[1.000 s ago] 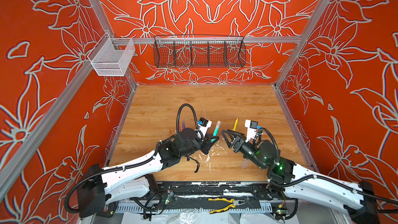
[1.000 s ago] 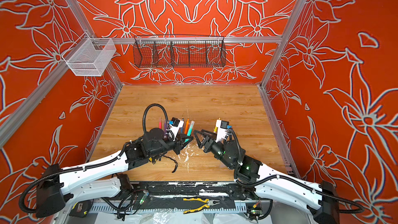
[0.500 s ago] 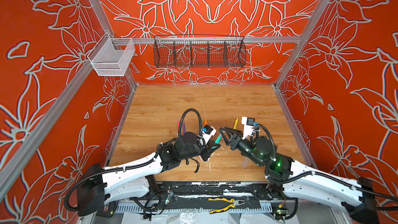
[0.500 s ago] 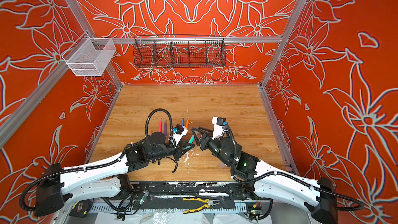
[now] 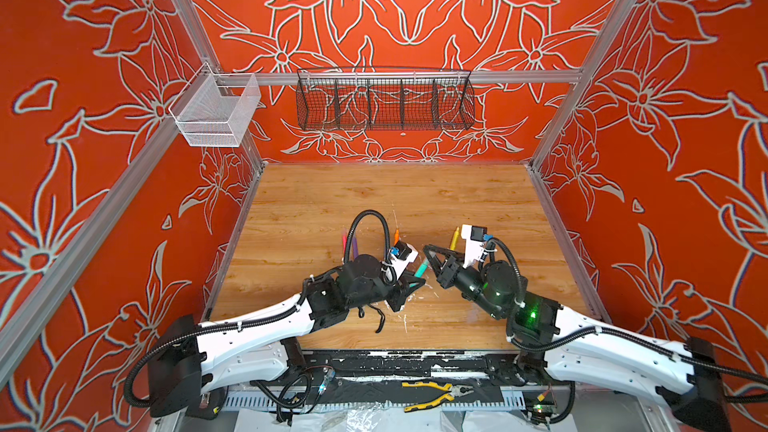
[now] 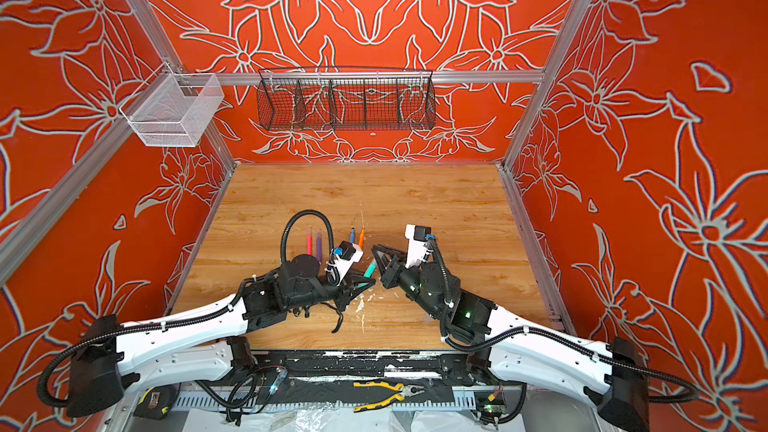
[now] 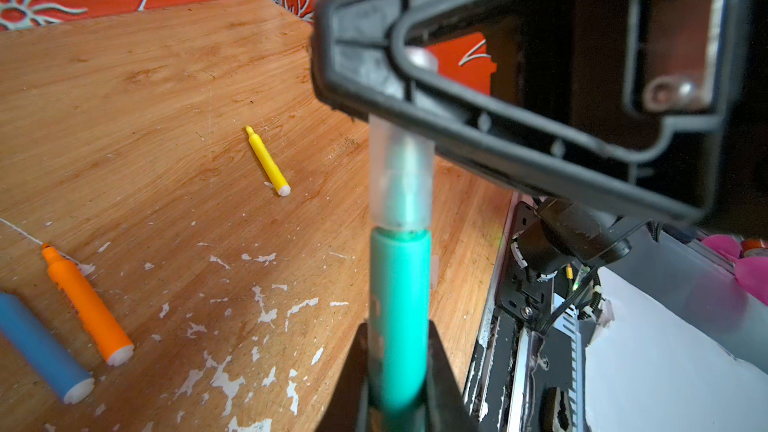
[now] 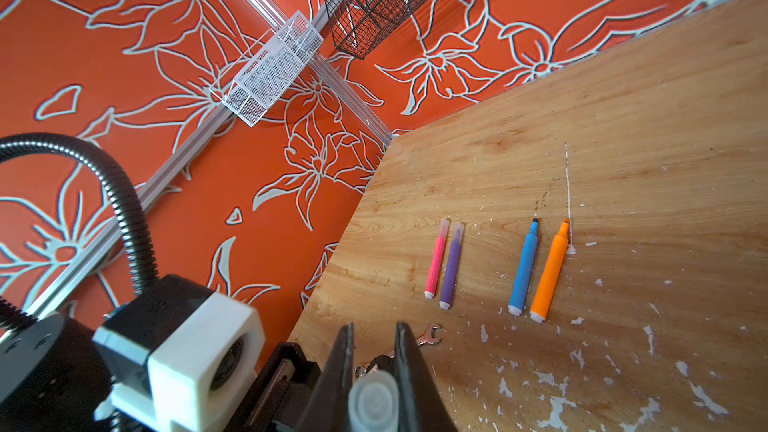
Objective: Insert the pens into the pen caps
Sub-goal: 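Press the cap firmly onto the green marker with the right gripper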
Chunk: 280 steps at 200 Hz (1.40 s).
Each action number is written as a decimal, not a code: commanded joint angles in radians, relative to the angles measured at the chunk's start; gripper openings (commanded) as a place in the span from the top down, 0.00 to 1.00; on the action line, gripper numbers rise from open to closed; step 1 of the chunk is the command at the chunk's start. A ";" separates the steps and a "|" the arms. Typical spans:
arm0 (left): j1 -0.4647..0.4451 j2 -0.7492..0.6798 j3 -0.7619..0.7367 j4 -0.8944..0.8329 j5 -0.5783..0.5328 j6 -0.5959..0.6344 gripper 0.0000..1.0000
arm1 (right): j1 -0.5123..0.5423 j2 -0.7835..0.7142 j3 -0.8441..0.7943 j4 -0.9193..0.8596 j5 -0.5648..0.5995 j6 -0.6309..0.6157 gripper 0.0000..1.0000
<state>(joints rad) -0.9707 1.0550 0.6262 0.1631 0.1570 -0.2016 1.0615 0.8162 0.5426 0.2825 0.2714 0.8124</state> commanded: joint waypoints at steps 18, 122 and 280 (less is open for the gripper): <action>-0.006 -0.009 0.083 -0.008 -0.067 0.010 1.00 | 0.003 0.027 0.005 0.003 -0.037 0.020 0.98; 0.119 0.151 0.305 0.027 -0.076 -0.084 1.00 | 0.064 0.066 -0.072 0.091 -0.014 0.063 1.00; 0.150 0.172 0.584 0.053 -0.165 0.120 1.00 | 0.184 0.178 -0.056 0.157 -0.065 0.093 1.00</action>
<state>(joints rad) -0.8829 1.2266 1.0679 -0.2539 0.1787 -0.0910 1.1038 0.9100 0.5144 0.6209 0.5438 0.8696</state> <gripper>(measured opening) 0.138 0.175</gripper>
